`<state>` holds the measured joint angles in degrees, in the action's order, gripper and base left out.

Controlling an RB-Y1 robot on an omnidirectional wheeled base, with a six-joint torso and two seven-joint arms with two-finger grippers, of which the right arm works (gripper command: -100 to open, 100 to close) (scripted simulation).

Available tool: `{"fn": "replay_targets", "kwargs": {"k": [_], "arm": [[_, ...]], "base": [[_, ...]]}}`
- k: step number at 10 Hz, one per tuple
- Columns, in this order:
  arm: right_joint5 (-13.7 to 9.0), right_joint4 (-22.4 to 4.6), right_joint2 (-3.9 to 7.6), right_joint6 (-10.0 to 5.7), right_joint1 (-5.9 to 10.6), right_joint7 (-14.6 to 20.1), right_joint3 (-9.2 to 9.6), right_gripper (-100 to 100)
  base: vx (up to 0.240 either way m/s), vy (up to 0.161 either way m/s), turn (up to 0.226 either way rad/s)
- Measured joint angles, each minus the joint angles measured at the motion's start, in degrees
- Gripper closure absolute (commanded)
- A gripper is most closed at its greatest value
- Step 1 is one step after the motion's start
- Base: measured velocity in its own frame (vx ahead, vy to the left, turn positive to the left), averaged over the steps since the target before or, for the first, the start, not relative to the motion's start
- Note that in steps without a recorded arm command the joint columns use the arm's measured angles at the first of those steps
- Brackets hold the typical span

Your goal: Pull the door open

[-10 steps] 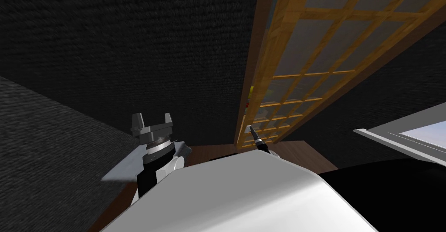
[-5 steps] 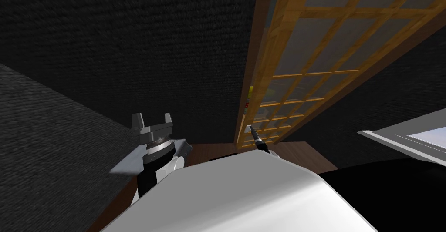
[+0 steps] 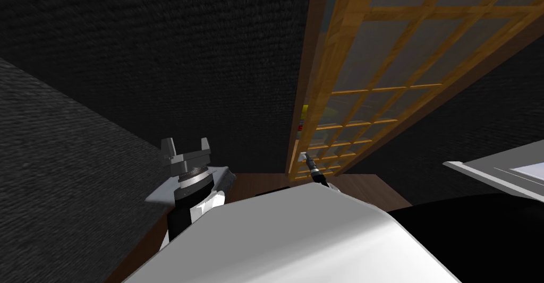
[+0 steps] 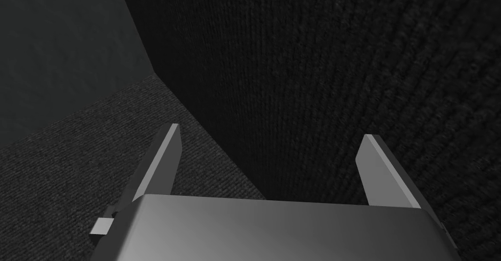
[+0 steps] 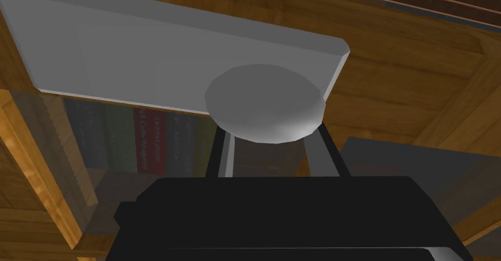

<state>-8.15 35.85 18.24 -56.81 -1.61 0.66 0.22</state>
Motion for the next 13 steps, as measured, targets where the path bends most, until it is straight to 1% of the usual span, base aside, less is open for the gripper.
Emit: {"fn": "replay_targets", "kwargs": {"k": [1, 2, 3, 4, 5, 7, 8, 9, 10, 11, 12, 13], "arm": [[-0.3, 0.6, 0.0, 0.41, -0.26, 1.1, 0.13, 100], [-1.0, 0.6, -0.05, 0.6, -0.17, 2.5, 0.35, 100], [-1.3, -0.1, -0.03, 0.19, 0.06, 3.6, 0.51, 100], [-1.9, 0.1, -0.03, 0.25, -0.02, 5.0, 0.72, 100], [-2.8, 0.3, -0.07, 0.63, 0.01, 6.7, 1.02, 100], [-3.8, 2.6, -0.13, 2.04, -1.2, 9.4, 1.41, 100], [-4.1, 1.0, -0.14, 1.65, -0.13, 10.6, 1.6, 100], [-4.8, 1.0, -0.13, 1.72, -0.17, 12.1, 1.81, 100], [-5.7, 2.3, -0.17, 2.36, -0.9, 13.6, 2.05, 100], [-6.0, 2.7, -0.3, 2.5, -1.23, 14.9, 2.28, 100], [-6.1, 2.7, -0.47, 2.72, -1.12, 15.5, 2.39, 100], [-6.1, 1.7, -0.49, 2.47, -0.5, 15.8, 2.45, 100]], "base": [[-0.043, -0.021, 0.056], [-0.039, -0.023, 0.058], [-0.053, -0.02, 0.071], [-0.077, -0.032, 0.087], [-0.062, -0.024, 0.049], [-0.052, -0.016, 0.055], [-0.049, -0.017, 0.073], [-0.072, -0.03, 0.117], [-0.057, -0.033, 0.043], [-0.024, -0.014, -0.009], [-0.001, 0.003, -0.017], [-0.03, -0.004, 0.049]]}}
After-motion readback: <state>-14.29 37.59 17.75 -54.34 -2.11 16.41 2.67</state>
